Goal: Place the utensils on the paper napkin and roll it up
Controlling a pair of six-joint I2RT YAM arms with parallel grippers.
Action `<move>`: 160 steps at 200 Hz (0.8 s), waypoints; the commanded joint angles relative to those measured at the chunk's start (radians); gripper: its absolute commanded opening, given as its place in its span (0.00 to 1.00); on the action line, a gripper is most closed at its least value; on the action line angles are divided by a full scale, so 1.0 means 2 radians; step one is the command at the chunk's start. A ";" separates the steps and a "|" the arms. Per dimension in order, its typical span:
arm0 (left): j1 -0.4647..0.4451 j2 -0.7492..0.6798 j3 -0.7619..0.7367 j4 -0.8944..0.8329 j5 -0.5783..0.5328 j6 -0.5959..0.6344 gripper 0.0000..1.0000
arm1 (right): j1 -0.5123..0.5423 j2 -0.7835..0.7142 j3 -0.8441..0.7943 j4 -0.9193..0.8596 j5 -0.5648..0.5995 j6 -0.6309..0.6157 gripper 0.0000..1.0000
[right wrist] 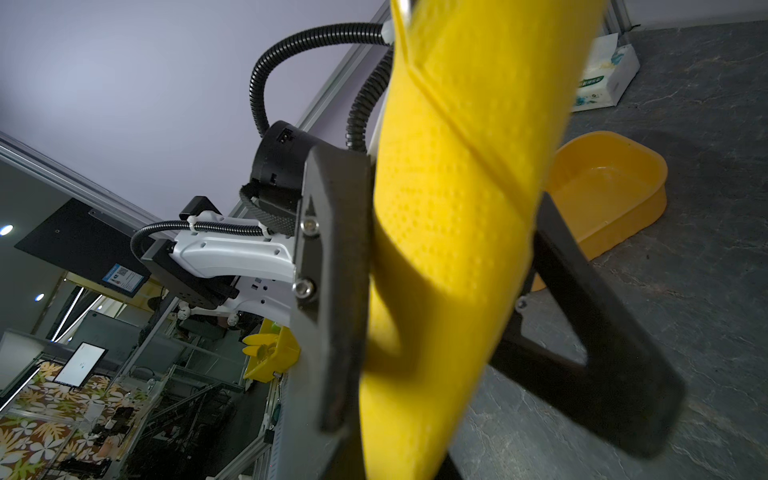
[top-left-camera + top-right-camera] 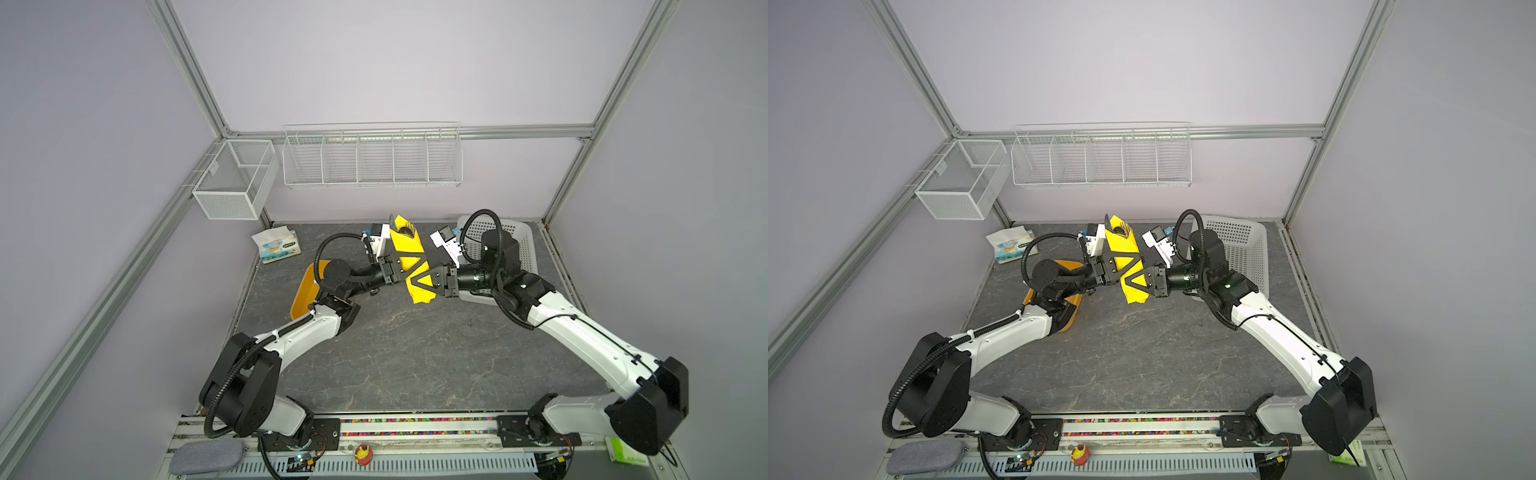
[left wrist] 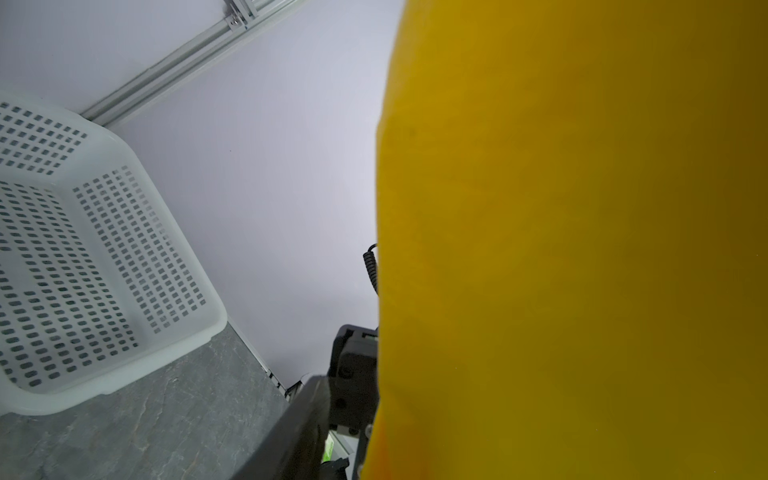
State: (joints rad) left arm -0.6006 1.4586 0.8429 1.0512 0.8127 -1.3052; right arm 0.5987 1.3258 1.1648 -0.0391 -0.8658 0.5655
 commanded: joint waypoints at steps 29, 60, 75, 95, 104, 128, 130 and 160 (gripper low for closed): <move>-0.002 -0.008 0.007 0.017 0.001 0.004 0.31 | -0.005 -0.013 -0.009 0.029 -0.010 0.005 0.12; -0.002 -0.015 0.003 0.008 -0.005 0.011 0.22 | -0.007 -0.015 -0.012 0.027 -0.006 0.005 0.12; -0.002 -0.017 0.003 0.005 -0.006 0.013 0.20 | -0.008 -0.015 -0.013 0.026 -0.002 0.006 0.11; -0.002 -0.018 0.001 0.004 -0.009 0.014 0.20 | -0.009 -0.018 -0.015 0.026 0.001 0.007 0.11; -0.002 -0.018 0.001 0.004 -0.009 0.014 0.22 | -0.009 -0.019 -0.016 0.026 0.002 0.006 0.11; -0.002 -0.022 -0.003 0.003 -0.013 0.015 0.26 | -0.011 -0.023 -0.018 0.026 0.005 0.007 0.11; -0.002 -0.022 -0.003 0.002 -0.013 0.015 0.27 | -0.012 -0.023 -0.018 0.026 0.006 0.007 0.11; -0.002 -0.024 -0.003 0.003 -0.013 0.015 0.23 | -0.014 -0.024 -0.019 0.026 0.008 0.008 0.11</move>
State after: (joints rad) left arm -0.6048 1.4429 0.8425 1.0351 0.7864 -1.2854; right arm 0.5781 1.3098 1.1397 -0.0254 -0.8532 0.5770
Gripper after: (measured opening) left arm 0.260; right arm 0.113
